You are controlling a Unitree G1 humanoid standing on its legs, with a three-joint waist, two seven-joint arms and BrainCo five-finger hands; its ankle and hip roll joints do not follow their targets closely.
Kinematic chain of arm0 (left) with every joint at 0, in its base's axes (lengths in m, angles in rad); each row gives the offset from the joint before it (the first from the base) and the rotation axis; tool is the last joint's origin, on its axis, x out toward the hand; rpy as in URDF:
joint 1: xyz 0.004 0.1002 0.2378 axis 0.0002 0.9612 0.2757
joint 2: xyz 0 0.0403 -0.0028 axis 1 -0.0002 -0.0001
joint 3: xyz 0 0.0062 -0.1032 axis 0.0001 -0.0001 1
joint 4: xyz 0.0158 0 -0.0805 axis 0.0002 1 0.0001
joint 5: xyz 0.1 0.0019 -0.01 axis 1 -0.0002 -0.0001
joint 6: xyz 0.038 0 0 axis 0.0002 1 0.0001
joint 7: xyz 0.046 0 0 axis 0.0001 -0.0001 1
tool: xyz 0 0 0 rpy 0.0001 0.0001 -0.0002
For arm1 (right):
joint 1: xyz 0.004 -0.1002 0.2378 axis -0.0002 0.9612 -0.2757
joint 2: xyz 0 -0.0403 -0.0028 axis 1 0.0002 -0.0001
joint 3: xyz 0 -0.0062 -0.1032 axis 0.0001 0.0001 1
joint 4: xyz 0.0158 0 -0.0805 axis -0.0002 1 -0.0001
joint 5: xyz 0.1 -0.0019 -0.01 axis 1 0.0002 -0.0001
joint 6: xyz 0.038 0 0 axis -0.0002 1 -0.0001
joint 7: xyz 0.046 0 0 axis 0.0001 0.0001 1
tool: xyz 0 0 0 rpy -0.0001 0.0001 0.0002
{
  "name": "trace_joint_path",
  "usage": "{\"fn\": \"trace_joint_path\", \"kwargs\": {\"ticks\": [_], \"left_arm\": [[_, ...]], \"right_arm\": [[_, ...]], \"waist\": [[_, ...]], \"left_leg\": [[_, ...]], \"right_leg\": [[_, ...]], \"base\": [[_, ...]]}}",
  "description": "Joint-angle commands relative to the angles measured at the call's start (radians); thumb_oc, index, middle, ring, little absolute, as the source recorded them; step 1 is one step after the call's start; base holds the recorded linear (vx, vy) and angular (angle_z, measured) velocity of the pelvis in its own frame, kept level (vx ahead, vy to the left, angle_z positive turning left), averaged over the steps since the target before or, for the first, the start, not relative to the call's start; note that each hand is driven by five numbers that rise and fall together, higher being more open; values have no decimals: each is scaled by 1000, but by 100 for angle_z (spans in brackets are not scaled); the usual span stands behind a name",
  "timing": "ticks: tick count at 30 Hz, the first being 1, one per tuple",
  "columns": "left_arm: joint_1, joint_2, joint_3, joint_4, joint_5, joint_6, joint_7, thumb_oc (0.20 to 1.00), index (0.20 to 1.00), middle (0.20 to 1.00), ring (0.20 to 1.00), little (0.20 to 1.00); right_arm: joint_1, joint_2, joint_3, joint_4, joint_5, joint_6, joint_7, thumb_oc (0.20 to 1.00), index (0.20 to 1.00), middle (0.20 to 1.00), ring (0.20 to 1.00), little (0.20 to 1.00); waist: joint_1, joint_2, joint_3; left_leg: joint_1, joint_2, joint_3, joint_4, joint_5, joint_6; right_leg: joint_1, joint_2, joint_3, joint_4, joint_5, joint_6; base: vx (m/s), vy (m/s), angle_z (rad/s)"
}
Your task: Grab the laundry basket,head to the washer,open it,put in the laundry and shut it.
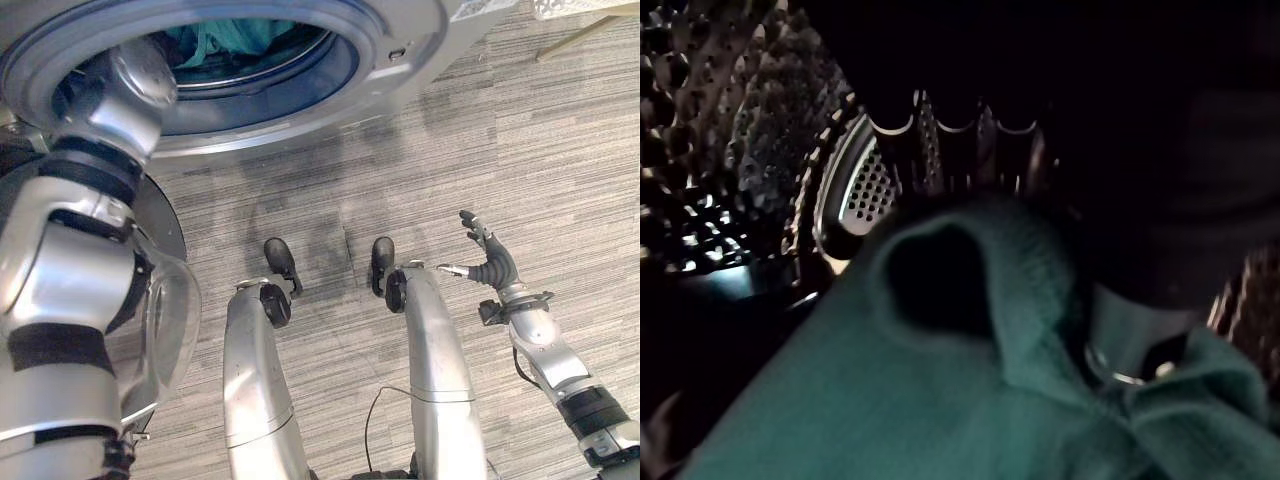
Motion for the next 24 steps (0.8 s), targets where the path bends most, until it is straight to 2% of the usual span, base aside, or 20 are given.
{"fn": "trace_joint_path", "kwargs": {"ticks": [1, 5, 6, 8, 11, 14, 15, 16, 17, 21, 22, 23, 24], "left_arm": [[53, 28, 52, -68, -33, -54, -12, 1000, 1000, 1000, 1000, 1000], [231, -30, 155, -177, -57, -67, -39, 1000, 1000, 1000, 1000, 1000], [414, -104, 248, -228, -78, -81, -79, 1000, 1000, 1000, 1000, 1000], [542, -133, 302, -276, -84, -92, -112, 1000, 1000, 1000, 1000, 1000], [783, -231, 387, -368, -132, -111, -185, 1000, 1000, 1000, 1000, 1000], [959, -292, 420, -438, -167, -127, -254, 1000, 1000, 1000, 1000, 1000], [964, -292, 422, -441, -167, -126, -255, 1000, 1000, 1000, 1000, 1000], [1073, -340, 425, -463, -211, -141, -307, 1000, 1000, 1000, 1000, 1000], [1076, -340, 426, -465, -212, -140, -308, 1000, 1000, 1000, 1000, 1000], [1291, -406, 440, -461, -240, -148, -386, 1000, 1000, 1000, 1000, 1000], [1363, -428, 458, -445, -261, -150, -404, 1000, 1000, 1000, 1000, 1000], [1389, -433, 463, -440, -267, -150, -413, 1000, 1000, 1000, 1000, 1000], [1412, -439, 468, -431, -276, -147, -422, 1000, 1000, 1000, 1000, 1000]], "right_arm": [[51, -14, -13, -63, 6, -22, -8, 1000, 1000, 1000, 1000, 1000], [52, 12, -17, -46, -16, -9, -17, 1000, 1000, 1000, 1000, 1000], [53, 34, -18, -27, -34, 2, -30, 1000, 1000, 1000, 1000, 1000], [60, 48, -30, -8, -37, 9, -31, 1000, 1000, 1000, 1000, 1000], [75, 76, -46, 29, -49, 32, -34, 1000, 1000, 1000, 1000, 1000], [88, 95, -58, 74, -54, 51, -33, 1000, 1000, 1000, 1000, 1000], [90, 94, -56, 74, -54, 51, -33, 1000, 1000, 1000, 1000, 1000], [106, 108, -63, 97, -52, 62, -24, 1000, 1000, 1000, 1000, 1000], [107, 108, -62, 97, -52, 61, -24, 1000, 1000, 1000, 1000, 1000], [164, 144, -87, 191, -45, 73, -2, 1000, 1000, 1000, 1000, 1000], [192, 159, -97, 230, -39, 76, -1, 1000, 1000, 1000, 1000, 1000], [205, 164, -108, 241, -33, 78, 4, 1000, 1000, 1000, 1000, 1000], [215, 170, -114, 257, -24, 79, 7, 1000, 1000, 1000, 1000, 1000]], "waist": [[-2, 46, -67], [7, 48, -77], [11, 44, -82], [16, 39, -79], [32, 30, -72], [41, 22, -62], [40, 21, -59], [49, 19, -60], [48, 18, -57], [65, 15, -75], [70, 12, -86], [72, 11, -96], [73, 8, -106]], "left_leg": [[80, -10, -62, 25, -133, 21], [130, -18, -53, -7, -129, 21], [204, -23, -43, -62, -115, 12], [263, -26, -35, -100, -106, 7], [391, -35, -19, -189, -83, -7], [524, -55, -10, -298, -50, -15], [534, -56, -9, -305, -47, -16], [626, -67, -4, -386, -23, -23], [635, -68, -3, -392, -20, -23], [893, -95, 2, -635, 62, -48], [1009, -100, 5, -764, 115, -63], [1035, -103, 9, -818, 162, -61], [1077, -101, 12, -865, 182, -67]], "right_leg": [[72, 21, 4, -135, 33, 38], [113, 18, 5, -155, 38, 39], [176, 16, 1, -199, 45, 39], [229, 10, 0, -230, 51, 39], [343, -2, -9, -296, 67, 42], [461, -9, -18, -378, 89, 47], [470, -9, -17, -384, 92, 47], [559, -15, -27, -457, 112, 53], [567, -15, -28, -462, 114, 53], [826, -17, -60, -692, 174, 68], [935, -7, -77, -795, 205, 77], [965, -5, -85, -854, 244, 72], [1010, -1, -94, -901, 256, 75]], "base": [[4, 52, -1], [-28, 42, 1], [-79, 34, 1], [-78, 18, 6], [-63, 0, 5], [-43, -3, 12], [-25, -3, 27], [-17, -9, 21], [-9, -20, 10], [55, -54, 17], [38, -80, 6], [32, -94, -3], [30, -68, 1]]}}
